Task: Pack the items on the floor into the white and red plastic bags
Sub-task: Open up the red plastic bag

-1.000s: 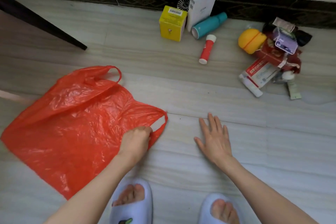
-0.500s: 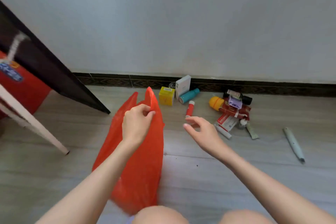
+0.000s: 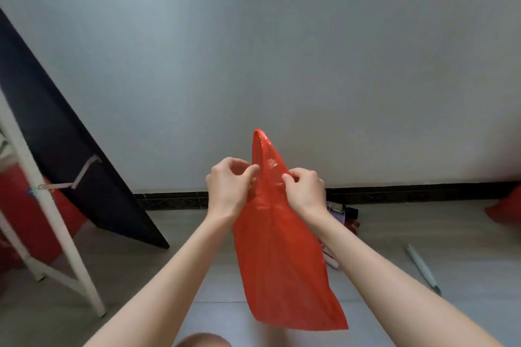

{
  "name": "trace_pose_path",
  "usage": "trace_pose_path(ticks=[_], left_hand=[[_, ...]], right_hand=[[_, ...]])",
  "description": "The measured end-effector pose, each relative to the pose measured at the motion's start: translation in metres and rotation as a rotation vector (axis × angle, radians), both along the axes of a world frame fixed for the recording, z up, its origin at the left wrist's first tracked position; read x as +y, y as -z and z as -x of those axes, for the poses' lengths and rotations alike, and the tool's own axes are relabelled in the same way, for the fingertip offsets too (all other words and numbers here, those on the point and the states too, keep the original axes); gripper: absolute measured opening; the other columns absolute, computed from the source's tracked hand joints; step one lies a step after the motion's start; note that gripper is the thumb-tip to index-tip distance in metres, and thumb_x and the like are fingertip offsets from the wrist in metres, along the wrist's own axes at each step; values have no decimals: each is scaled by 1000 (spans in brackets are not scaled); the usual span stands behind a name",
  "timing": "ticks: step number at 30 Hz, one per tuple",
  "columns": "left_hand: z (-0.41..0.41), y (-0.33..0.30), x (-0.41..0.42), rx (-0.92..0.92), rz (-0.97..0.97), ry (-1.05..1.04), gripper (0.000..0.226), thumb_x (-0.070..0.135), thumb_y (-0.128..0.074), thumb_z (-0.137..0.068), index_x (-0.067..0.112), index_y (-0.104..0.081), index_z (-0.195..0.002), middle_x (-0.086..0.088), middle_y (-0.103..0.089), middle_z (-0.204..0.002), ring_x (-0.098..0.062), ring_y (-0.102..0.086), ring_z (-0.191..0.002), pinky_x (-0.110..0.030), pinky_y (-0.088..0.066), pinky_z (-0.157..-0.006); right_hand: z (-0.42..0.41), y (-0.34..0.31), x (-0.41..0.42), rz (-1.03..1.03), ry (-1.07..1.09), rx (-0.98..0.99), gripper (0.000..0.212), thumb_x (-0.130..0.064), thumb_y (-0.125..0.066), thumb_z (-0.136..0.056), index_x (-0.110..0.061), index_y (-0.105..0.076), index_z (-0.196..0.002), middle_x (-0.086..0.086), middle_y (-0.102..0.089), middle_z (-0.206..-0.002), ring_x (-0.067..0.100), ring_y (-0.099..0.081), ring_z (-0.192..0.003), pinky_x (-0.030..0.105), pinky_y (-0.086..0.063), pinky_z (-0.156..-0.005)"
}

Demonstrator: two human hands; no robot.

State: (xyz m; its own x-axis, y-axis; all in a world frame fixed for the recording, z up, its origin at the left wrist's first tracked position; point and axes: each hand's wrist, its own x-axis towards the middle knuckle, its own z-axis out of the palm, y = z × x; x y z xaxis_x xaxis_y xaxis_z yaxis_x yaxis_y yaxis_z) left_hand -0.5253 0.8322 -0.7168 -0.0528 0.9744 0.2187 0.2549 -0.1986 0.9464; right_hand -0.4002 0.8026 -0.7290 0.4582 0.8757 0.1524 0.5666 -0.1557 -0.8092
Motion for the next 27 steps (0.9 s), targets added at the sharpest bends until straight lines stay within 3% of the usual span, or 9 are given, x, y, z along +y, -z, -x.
trace_pose_path(ticks=[2,5,9,12,14,16,18,23,27], left_hand=[[7,3,-8,279,-297,-26,25,18,-71,-77,11,-57,-97,1,-59,-94,-15,-57,-89,-27,-45,-82],[12,9,1,709,-670,151,60,26,-69,-75,22,-43,-129,-4,-46,-130,-21,-34,-124,-37,-30,-102],[-1,11,22,988,-790,400,73,42,-59,-70,33,-25,-134,-2,-41,-143,-28,-23,-139,-55,-14,-110],[-10,27,30,1005,-900,489,64,35,-56,-77,23,-30,-134,-5,-56,-127,-21,-36,-131,-50,-16,-112],[-12,31,26,944,-904,525,50,27,-42,-83,22,-32,-132,-8,-59,-113,-23,-51,-115,-42,-22,-109],[-13,31,17,827,-819,566,42,26,-31,-84,23,-37,-125,-9,-58,-98,-25,-60,-89,-27,-37,-93],[-10,31,13,760,-739,603,40,29,-29,-85,20,-46,-120,-10,-55,-91,-26,-60,-72,-25,-40,-71],[-2,45,24,794,-593,699,52,42,-36,-83,11,-61,-117,-9,-56,-91,-25,-60,-75,-22,-39,-69],[2,43,25,670,-522,537,33,43,-52,-81,17,-72,-83,-3,-62,-77,-15,-58,-69,-20,-41,-66]], right_hand=[[-13,-3,0,-41,-41,29,24,-19,-45,-94,-9,-67,-97,14,-69,-100,31,-58,-99,32,-41,-76],[-34,-2,-2,-56,-217,45,23,-12,-43,-95,-8,-65,-97,8,-67,-96,21,-58,-93,29,-41,-80],[-57,-1,-2,19,-427,9,21,-10,-42,-95,-7,-63,-92,13,-67,-93,14,-55,-85,32,-45,-83],[-71,-5,-5,67,-475,-26,21,-10,-41,-96,-16,-61,-89,-1,-63,-85,7,-52,-81,15,-40,-75],[-75,-5,-7,93,-509,-8,22,-11,-42,-96,-16,-62,-93,-3,-62,-87,6,-53,-81,12,-40,-74],[-72,-1,-6,94,-502,-47,22,-12,-44,-95,-17,-65,-94,-2,-65,-90,8,-57,-85,20,-43,-81],[-66,8,-1,55,-420,-189,21,-15,-48,-92,-21,-68,-94,-2,-69,-94,13,-60,-91,28,-46,-86],[-56,22,9,88,-311,-424,20,-28,-53,-90,-31,-70,-100,0,-64,-107,20,-50,-108,43,-36,-98],[-46,27,13,128,-276,-421,19,-32,-54,-89,-31,-70,-100,1,-60,-108,20,-46,-110,38,-33,-94]])
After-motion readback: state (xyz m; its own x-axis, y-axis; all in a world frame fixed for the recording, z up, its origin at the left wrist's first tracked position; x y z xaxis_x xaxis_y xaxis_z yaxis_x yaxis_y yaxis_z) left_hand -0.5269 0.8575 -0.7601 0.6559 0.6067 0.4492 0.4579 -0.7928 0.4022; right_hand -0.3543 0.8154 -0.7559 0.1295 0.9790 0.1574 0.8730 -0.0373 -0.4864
